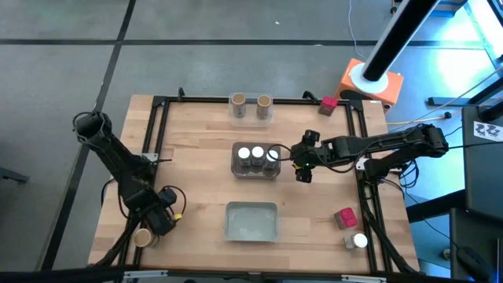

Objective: Sort spices by type
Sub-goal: Put the bottom left red seasoning can into the gray bin

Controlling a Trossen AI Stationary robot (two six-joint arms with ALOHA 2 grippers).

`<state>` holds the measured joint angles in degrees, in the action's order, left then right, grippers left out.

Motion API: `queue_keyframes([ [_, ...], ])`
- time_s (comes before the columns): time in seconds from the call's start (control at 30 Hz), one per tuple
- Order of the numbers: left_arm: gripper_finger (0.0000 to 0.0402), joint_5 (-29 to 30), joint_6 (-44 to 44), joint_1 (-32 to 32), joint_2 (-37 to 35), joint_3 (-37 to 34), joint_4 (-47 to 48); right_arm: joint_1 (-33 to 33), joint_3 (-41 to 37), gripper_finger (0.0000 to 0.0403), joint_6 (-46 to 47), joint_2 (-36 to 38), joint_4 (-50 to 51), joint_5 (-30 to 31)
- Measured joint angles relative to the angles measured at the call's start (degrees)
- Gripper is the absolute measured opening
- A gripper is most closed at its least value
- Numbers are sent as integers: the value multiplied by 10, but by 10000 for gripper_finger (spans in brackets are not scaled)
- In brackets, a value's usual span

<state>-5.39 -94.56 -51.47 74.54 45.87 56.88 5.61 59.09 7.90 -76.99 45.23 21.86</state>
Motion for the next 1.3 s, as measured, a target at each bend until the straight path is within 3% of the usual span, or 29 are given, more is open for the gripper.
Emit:
queue_keyframes([
  [0.3, 203, 30, 163, 95, 0, 23, -10, 0, 0, 363, 0, 0, 4, -21],
  [0.57, 203, 125, 352, 181, 0, 114, -15, 0, 0, 363, -4, 0, 3, -28],
  [0.77, 203, 154, 540, 227, 14, 178, -147, 0, 0, 363, -5, 0, -8, -49],
  [1.03, 203, 154, 704, 270, 131, 326, -96, 0, 0, 363, -15, 0, -10, -50],
  [1.3, 203, 146, 789, 304, 270, 457, -4, 0, 0, 363, -26, 0, -15, -50],
])
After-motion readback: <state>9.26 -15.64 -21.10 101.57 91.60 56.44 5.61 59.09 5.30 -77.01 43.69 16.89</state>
